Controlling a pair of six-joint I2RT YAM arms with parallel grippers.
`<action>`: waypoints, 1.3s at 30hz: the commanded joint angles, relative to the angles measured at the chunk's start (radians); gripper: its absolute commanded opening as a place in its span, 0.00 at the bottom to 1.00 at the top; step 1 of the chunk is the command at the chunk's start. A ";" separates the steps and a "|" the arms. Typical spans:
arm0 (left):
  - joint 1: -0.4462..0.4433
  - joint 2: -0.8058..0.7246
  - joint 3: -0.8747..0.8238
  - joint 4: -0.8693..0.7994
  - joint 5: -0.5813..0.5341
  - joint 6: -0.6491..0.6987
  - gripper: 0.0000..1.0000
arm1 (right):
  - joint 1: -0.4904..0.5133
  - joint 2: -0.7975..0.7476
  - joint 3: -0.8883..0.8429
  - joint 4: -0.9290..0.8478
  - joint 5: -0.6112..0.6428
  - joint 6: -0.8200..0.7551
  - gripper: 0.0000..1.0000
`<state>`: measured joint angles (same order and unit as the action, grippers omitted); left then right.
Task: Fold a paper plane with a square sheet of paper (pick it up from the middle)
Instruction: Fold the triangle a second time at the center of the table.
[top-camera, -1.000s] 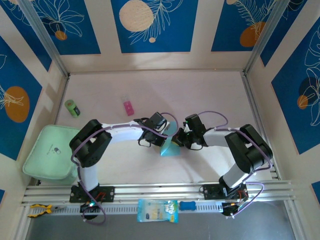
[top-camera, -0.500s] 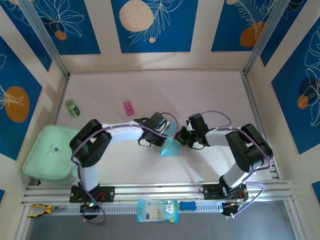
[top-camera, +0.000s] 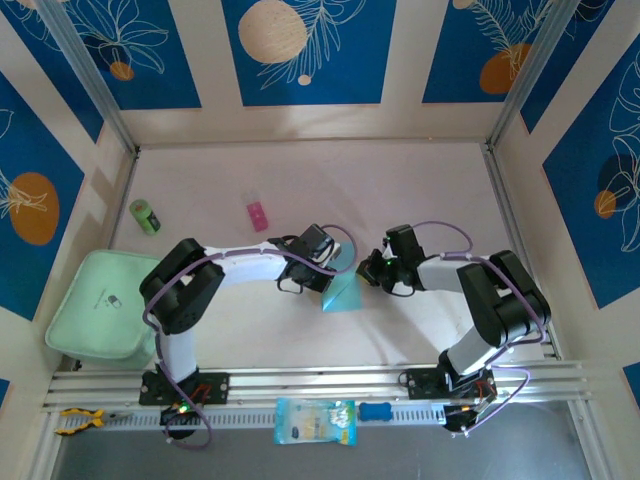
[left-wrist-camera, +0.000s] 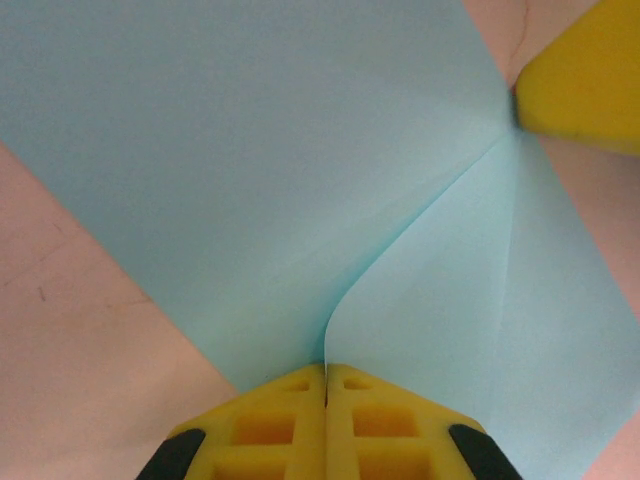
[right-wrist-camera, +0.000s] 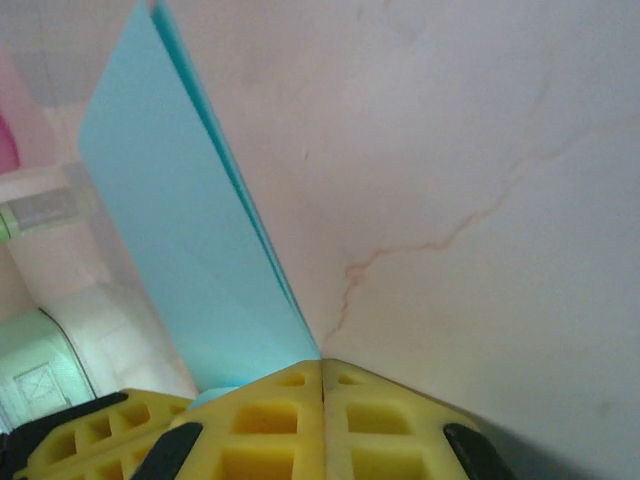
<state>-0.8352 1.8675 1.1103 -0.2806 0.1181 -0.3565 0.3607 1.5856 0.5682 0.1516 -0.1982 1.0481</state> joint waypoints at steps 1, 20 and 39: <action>0.013 0.031 -0.002 -0.065 -0.023 0.028 0.00 | -0.031 -0.025 0.013 -0.039 0.046 -0.005 0.00; 0.014 0.038 0.007 -0.070 -0.021 0.028 0.00 | 0.109 -0.040 -0.005 0.072 -0.085 0.026 0.01; 0.012 -0.007 0.065 -0.128 -0.036 0.022 0.10 | 0.098 0.015 -0.074 0.034 -0.008 0.040 0.00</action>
<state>-0.8349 1.8679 1.1286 -0.3088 0.1173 -0.3553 0.4637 1.6073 0.5117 0.2985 -0.2558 1.0863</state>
